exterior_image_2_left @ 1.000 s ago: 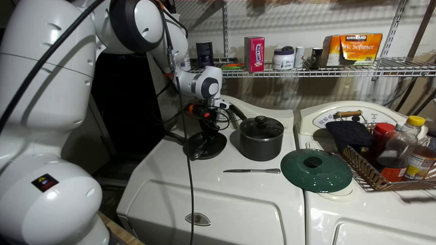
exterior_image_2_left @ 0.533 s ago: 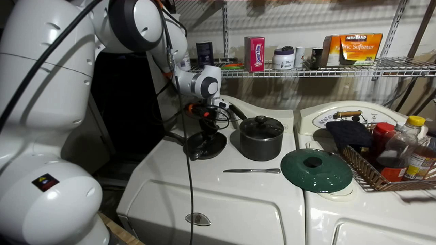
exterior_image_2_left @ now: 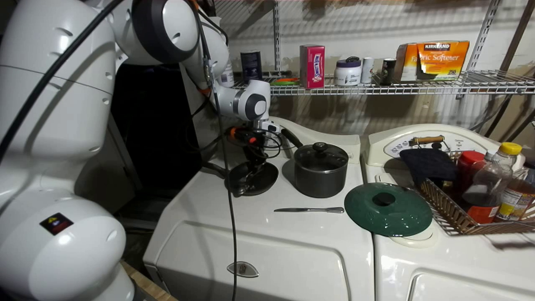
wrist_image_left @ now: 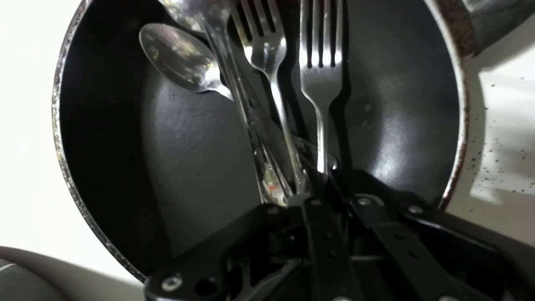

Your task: Move the fork from the pan and place it on the knife next to the pot

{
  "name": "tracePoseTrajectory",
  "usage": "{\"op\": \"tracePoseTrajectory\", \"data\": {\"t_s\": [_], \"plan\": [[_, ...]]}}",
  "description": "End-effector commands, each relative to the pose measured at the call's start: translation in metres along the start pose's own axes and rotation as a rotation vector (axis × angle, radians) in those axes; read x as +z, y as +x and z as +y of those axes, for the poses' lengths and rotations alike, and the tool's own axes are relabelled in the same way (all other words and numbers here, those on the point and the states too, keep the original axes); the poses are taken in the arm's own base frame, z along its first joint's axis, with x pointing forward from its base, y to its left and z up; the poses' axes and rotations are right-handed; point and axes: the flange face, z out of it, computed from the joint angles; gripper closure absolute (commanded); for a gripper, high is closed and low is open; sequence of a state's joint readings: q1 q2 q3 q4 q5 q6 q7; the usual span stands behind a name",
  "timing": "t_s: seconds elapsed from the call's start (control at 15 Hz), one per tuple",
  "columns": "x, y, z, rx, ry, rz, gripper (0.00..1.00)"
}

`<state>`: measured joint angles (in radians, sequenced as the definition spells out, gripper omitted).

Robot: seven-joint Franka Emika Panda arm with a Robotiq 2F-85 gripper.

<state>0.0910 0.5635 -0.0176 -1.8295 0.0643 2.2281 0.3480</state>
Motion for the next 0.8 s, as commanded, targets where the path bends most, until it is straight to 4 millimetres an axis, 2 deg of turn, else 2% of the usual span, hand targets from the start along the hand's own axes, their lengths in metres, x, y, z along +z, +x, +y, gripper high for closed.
{"op": "tracePoseTrajectory", "data": {"t_s": [0.0,0.4,0.73], "plan": [[-0.012,-0.014,-0.001,0.011,-0.011,0.020,0.97],[-0.037,-0.029,0.004,0.130,0.015,0.031,0.97],[-0.067,-0.043,0.023,0.274,0.050,0.029,0.97]]}}
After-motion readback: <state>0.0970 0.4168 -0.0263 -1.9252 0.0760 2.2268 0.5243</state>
